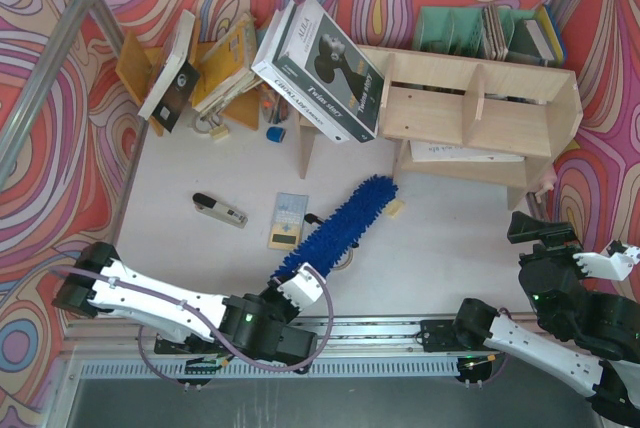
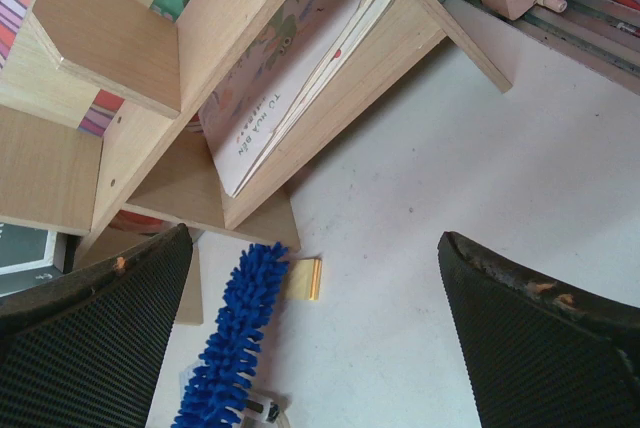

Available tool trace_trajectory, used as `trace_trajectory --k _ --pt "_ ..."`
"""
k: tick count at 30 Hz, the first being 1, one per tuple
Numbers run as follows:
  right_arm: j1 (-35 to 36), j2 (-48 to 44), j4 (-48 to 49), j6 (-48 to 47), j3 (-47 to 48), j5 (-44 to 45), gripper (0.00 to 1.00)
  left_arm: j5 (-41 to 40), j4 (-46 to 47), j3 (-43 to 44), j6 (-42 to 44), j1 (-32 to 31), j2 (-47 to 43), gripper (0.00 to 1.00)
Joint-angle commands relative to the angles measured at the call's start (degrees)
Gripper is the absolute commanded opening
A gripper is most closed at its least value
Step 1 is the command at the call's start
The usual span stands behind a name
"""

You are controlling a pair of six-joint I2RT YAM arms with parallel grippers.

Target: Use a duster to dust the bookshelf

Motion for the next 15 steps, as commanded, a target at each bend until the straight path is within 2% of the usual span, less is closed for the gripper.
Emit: trace_trajectory --k 1,7,12,15 --pt "0.2 0.15 -1.98 0.87 -0.27 1.04 0.99 -1.84 2.79 1.59 0.9 0.42 0.87 0.0" --pt "0.21 0.0 -1.87 0.8 -0.36 0.95 0.99 -7.21 -0.13 3.51 1.01 0.41 -2.49 0.0" --pt "0.23 -0.3 -1.86 0.89 -0.36 0.94 0.99 -4.89 1.86 1.9 0.96 0.65 -2.04 0.0" --pt "0.22 -0.52 -1.74 0.86 -0.33 0.86 0.99 -3.49 -0.46 1.96 -2.35 1.7 0.85 0.0"
